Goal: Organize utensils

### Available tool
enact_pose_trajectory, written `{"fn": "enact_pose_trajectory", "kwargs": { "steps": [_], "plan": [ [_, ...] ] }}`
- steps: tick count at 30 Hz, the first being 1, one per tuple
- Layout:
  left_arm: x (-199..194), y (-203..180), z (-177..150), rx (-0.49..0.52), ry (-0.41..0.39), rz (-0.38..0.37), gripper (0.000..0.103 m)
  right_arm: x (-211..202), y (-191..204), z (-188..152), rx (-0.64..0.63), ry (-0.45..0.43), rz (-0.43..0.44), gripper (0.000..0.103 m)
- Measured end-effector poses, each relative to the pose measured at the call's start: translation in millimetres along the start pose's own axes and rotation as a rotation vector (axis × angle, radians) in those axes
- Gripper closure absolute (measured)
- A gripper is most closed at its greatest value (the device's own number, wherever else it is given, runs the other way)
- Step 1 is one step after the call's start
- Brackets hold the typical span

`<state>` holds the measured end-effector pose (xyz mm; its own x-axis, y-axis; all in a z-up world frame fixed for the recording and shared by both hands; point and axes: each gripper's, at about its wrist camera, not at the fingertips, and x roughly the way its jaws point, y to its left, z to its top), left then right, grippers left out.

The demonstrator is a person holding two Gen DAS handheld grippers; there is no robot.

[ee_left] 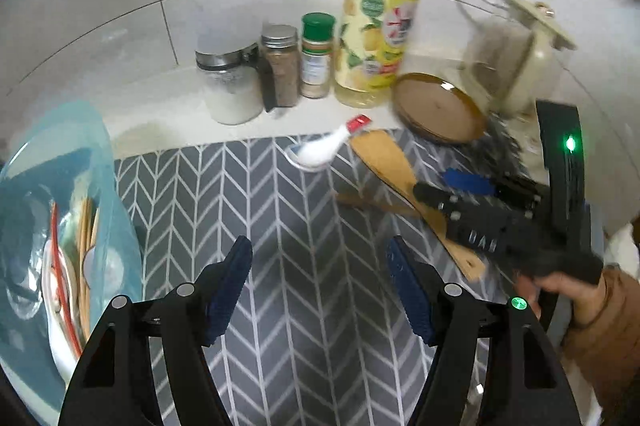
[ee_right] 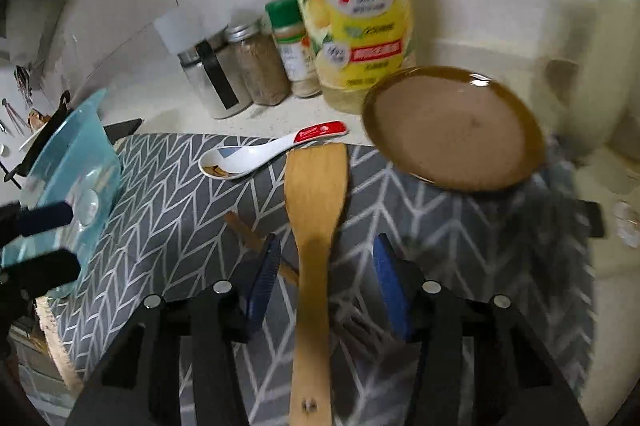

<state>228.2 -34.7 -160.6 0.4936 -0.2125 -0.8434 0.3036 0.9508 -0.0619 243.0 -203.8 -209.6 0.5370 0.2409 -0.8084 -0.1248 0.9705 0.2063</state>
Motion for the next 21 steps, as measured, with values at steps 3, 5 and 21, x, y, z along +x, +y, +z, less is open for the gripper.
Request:
{"fn": "enact_pose_trajectory", "kwargs": {
  "steps": [3, 5, 21],
  "plan": [
    [19, 2, 10, -0.059, 0.006, 0.025, 0.033, 21, 6, 2, -0.039, 0.012, -0.027, 0.059],
    [33, 3, 17, -0.105, 0.006, 0.026, 0.033, 22, 9, 1, -0.055, -0.005, -0.053, 0.061],
    [114, 43, 46, -0.437, 0.047, -0.076, 0.053, -60, -7, -34, -0.066, -0.050, -0.034, 0.077]
  ]
}}
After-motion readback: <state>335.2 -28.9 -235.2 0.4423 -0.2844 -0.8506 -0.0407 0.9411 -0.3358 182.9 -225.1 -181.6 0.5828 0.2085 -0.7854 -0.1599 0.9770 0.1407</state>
